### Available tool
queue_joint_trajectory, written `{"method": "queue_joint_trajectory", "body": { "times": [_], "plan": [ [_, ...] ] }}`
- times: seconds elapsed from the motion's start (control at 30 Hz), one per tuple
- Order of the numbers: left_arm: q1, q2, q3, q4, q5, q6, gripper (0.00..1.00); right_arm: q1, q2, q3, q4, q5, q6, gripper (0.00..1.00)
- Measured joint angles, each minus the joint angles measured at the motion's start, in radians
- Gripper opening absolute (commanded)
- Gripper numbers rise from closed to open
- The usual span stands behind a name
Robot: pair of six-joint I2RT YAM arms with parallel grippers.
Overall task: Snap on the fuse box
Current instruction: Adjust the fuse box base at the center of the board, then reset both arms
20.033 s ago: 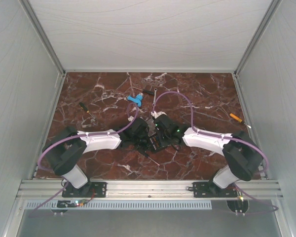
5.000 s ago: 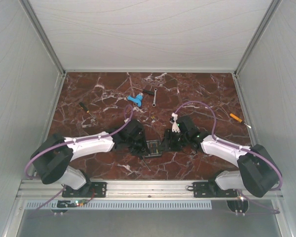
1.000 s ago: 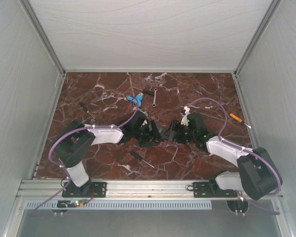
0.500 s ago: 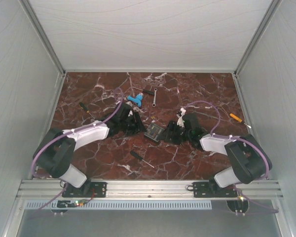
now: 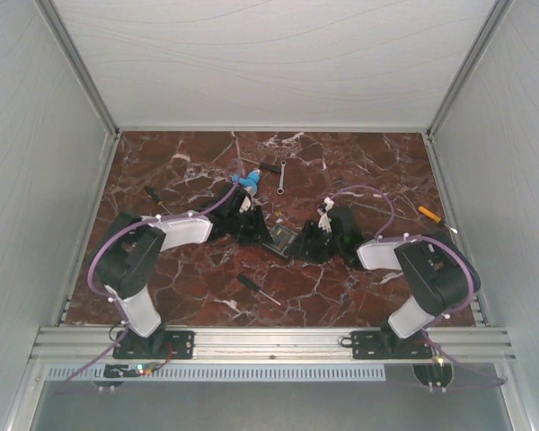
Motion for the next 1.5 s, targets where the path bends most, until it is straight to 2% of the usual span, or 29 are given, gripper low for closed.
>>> {"method": "queue_joint_trajectory", "body": {
  "times": [0.2, 0.43, 0.77, 1.0, 1.1, 1.27, 1.33, 1.5],
  "plan": [
    [0.014, 0.012, -0.024, 0.074, 0.052, -0.007, 0.33, -0.003, 0.024, 0.018, -0.007, -0.011, -0.005, 0.40],
    [0.031, -0.003, -0.114, 0.221, 0.083, -0.060, 0.30, -0.013, 0.037, 0.060, -0.076, -0.027, -0.054, 0.37],
    [0.026, -0.015, -0.202, 0.356, 0.063, -0.133, 0.22, -0.012, 0.076, 0.154, -0.227, -0.047, -0.132, 0.37],
    [-0.003, -0.086, -0.296, 0.418, 0.003, -0.207, 0.23, 0.035, 0.043, 0.183, -0.297, 0.014, -0.208, 0.41],
    [-0.035, -0.173, -0.354, 0.363, -0.004, -0.230, 0.30, 0.079, 0.009, 0.187, -0.336, 0.070, -0.261, 0.45],
    [-0.088, -0.310, -0.396, 0.184, -0.018, -0.242, 0.53, 0.110, -0.075, 0.187, -0.432, 0.188, -0.332, 0.58],
    [-0.081, -0.375, -0.396, 0.117, -0.050, -0.240, 0.65, 0.102, -0.126, 0.185, -0.468, 0.238, -0.352, 0.62],
    [0.002, -0.528, -0.378, -0.003, -0.175, -0.209, 0.86, 0.010, -0.288, 0.175, -0.498, 0.370, -0.384, 0.79]
  ]
}}
